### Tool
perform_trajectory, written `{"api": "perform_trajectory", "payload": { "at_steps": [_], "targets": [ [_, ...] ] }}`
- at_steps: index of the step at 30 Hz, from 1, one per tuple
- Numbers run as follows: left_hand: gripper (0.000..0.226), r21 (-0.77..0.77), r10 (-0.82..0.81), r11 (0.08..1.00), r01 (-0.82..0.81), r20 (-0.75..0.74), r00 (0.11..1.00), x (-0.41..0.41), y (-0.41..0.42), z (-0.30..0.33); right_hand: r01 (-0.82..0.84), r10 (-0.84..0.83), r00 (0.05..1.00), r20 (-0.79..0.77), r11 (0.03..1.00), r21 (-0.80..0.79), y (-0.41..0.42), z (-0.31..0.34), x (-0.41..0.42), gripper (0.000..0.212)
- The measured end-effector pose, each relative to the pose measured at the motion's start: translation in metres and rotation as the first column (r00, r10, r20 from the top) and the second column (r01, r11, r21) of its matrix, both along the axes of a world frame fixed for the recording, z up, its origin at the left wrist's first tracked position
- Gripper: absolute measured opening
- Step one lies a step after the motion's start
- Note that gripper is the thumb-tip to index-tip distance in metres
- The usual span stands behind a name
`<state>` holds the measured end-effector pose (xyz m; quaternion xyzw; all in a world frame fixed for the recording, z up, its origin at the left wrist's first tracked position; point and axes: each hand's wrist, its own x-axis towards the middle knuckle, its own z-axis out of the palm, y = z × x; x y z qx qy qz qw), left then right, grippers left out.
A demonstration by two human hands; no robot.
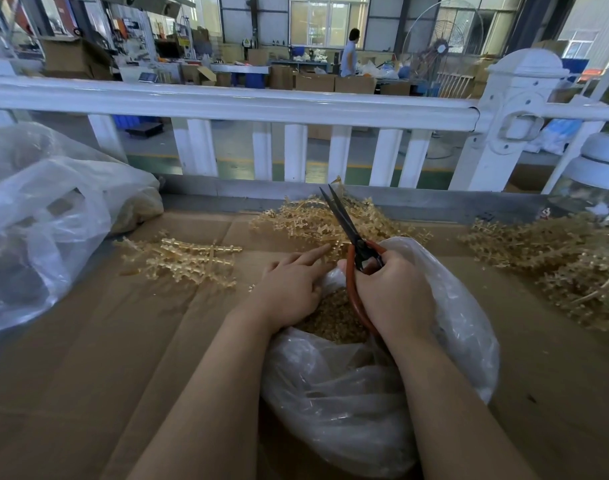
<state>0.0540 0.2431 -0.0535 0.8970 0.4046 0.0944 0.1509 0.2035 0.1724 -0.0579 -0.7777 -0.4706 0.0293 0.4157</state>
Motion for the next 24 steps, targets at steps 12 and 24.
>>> {"api": "perform_trajectory", "payload": {
  "at_steps": [12,24],
  "targets": [
    [0.048,-0.004,0.011,1.0,-0.01,0.33,0.944,-0.008,-0.003,0.008,0.014,-0.014,1.0,-0.001,1.0,0.02,-0.001,0.002,-0.001,0.038],
    [0.03,-0.047,0.164,0.978,-0.203,0.777,0.608,-0.009,-0.01,0.014,0.004,-0.002,0.999,-0.046,0.999,0.052,-0.002,0.003,0.0,0.042]
  ]
}}
